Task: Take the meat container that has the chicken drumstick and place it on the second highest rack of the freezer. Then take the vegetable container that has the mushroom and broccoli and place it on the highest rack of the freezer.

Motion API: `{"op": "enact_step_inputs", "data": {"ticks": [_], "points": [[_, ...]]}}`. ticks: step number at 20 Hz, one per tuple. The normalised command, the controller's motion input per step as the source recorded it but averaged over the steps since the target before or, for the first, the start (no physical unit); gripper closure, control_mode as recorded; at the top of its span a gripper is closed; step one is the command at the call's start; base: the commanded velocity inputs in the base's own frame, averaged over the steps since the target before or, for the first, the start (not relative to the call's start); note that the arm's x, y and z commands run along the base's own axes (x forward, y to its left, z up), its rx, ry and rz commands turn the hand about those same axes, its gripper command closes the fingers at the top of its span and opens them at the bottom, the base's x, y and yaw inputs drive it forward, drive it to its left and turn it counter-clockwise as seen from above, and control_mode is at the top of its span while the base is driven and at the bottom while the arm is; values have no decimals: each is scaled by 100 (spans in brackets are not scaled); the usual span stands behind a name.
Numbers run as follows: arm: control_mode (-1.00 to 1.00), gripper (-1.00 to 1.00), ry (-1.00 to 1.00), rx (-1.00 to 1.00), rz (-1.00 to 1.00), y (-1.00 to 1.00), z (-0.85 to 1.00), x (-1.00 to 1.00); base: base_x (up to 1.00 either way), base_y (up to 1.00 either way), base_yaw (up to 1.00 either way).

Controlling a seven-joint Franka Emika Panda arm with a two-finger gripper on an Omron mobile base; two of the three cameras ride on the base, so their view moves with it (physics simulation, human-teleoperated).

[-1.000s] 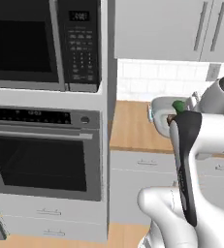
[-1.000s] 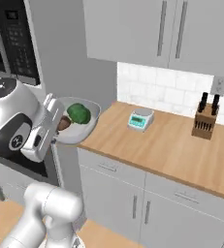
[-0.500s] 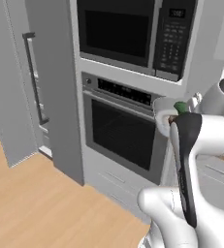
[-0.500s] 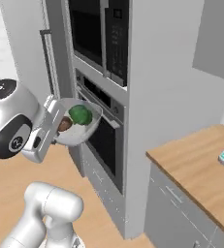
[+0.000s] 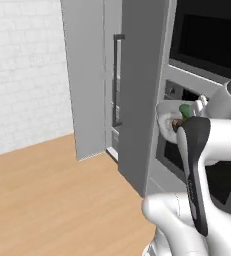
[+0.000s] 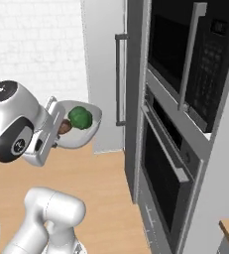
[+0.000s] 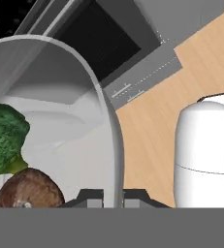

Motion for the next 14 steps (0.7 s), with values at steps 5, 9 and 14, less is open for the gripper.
{"op": "enact_step_inputs", "data": {"ticks": [5, 9, 14], "points": [[100, 100, 0, 0, 0, 0, 0, 0, 100, 13, 18], [100, 100, 0, 0, 0, 0, 0, 0, 100, 27, -4], [100, 100, 0, 0, 0, 0, 0, 0, 100, 19, -16]]}}
